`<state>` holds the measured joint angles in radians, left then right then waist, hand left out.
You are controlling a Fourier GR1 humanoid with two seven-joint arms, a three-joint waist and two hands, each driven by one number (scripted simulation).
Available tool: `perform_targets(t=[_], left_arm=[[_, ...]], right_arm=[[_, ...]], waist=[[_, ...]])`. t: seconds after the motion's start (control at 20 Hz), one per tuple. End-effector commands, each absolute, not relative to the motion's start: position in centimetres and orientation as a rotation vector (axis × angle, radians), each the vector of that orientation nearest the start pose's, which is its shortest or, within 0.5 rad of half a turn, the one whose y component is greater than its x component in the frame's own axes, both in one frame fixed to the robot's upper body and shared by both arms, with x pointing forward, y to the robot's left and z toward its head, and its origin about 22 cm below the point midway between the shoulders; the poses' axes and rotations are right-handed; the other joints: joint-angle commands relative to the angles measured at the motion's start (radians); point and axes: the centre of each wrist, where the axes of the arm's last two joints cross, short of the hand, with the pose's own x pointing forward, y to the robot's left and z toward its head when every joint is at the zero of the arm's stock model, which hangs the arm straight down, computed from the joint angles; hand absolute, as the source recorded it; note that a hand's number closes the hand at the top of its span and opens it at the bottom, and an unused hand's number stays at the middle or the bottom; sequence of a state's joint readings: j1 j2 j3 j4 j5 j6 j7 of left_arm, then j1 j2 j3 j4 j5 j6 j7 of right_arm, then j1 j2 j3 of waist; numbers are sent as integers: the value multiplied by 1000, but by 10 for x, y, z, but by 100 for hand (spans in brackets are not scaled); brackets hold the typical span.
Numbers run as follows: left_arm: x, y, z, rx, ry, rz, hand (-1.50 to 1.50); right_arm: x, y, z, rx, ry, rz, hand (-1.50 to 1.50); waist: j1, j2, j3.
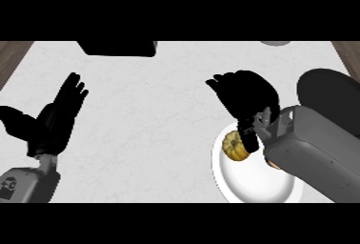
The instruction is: Pick the squash from the plate and place it in the pan
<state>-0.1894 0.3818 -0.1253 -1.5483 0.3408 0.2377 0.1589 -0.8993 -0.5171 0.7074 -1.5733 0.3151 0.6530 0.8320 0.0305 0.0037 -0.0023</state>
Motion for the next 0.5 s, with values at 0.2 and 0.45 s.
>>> perform_targets(t=[0.2,0.45], left_arm=[[284,265,67,82,-1507,35,0],[282,279,52,99,-1518,36,0]], right_arm=[[329,-76,140,-807,-475,1929,-150],[322,-60,139,-819,-458,1978,-150]], waist=[[-18,-8,0],[-30,-7,1]])
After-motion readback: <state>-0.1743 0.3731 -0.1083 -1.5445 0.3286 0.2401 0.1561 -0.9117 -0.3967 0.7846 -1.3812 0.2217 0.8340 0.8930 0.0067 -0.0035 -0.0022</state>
